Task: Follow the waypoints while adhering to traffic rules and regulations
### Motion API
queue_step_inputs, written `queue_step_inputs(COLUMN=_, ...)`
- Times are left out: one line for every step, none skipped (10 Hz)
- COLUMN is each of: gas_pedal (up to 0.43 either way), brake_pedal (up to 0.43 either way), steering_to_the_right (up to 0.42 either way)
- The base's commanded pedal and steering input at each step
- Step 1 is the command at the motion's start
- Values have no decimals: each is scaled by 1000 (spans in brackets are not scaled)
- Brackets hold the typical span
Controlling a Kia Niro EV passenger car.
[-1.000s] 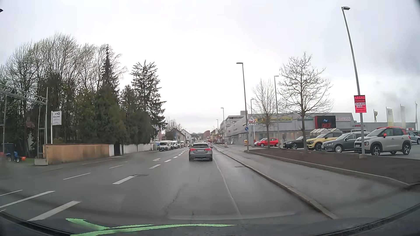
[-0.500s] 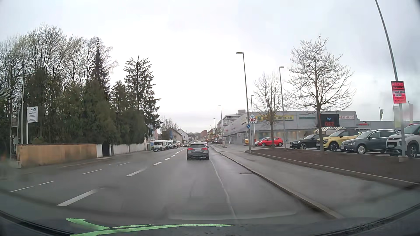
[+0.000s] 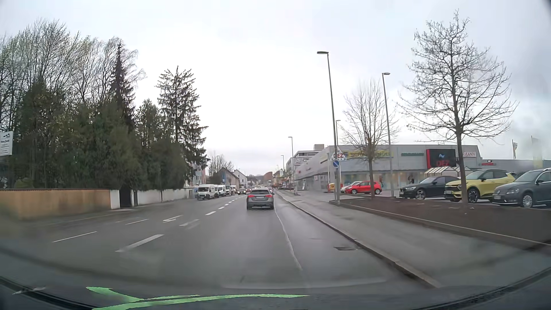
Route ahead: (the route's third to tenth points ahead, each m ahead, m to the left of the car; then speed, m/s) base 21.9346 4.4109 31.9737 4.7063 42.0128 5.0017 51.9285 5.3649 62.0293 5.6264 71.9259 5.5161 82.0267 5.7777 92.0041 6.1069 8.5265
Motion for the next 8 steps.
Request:
queue_step_inputs(gas_pedal=358, brake_pedal=0, steering_to_the_right=-6)
queue_step_inputs(gas_pedal=358, brake_pedal=0, steering_to_the_right=-6)
queue_step_inputs(gas_pedal=358, brake_pedal=0, steering_to_the_right=-6)
queue_step_inputs(gas_pedal=358, brake_pedal=0, steering_to_the_right=-6)
queue_step_inputs(gas_pedal=350, brake_pedal=0, steering_to_the_right=-6)
queue_step_inputs(gas_pedal=350, brake_pedal=0, steering_to_the_right=-6)
queue_step_inputs(gas_pedal=350, brake_pedal=0, steering_to_the_right=-6)
queue_step_inputs(gas_pedal=339, brake_pedal=0, steering_to_the_right=-6)
